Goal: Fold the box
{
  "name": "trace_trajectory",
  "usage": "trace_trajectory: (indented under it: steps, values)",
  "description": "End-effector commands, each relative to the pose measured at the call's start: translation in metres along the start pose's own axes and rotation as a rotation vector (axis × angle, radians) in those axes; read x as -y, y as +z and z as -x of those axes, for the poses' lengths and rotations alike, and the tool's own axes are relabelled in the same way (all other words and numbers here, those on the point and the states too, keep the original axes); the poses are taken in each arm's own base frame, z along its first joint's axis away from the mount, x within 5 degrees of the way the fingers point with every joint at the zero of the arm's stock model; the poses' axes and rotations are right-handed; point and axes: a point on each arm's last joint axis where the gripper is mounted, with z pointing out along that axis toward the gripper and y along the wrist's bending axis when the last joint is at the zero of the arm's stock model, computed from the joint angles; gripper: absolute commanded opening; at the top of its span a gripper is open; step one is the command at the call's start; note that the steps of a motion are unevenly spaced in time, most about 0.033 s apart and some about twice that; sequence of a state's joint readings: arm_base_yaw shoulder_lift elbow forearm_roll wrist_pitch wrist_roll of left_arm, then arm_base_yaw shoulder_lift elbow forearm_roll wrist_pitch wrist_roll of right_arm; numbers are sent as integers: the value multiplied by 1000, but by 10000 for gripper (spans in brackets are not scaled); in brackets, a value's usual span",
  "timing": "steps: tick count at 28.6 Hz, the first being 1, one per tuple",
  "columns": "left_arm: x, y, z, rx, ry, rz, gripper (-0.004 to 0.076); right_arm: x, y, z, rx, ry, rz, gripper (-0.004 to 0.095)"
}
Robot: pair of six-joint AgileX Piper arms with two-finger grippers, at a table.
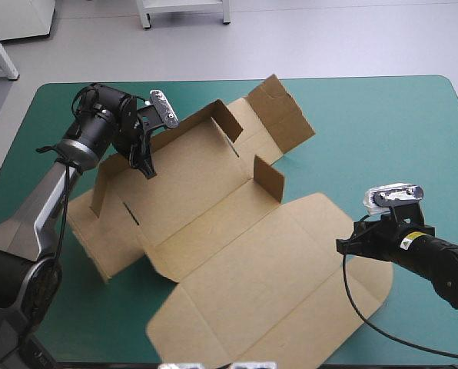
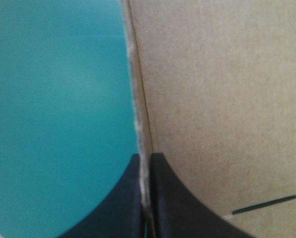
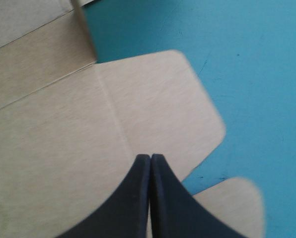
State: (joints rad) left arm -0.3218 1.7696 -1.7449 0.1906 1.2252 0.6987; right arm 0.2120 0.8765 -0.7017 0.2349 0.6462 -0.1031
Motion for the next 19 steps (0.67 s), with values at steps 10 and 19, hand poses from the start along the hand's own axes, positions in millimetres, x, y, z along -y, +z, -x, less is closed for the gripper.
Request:
trace_trajectory:
  steps: [10, 19]
  values:
    - [-3, -44, 30, 230, 89, 274, -8, -2, -7, 13, 73, -11, 1, -18]
    - [41, -59, 63, 265, 206, 295, -9, -1, 2, 18, 34, -4, 2, -19]
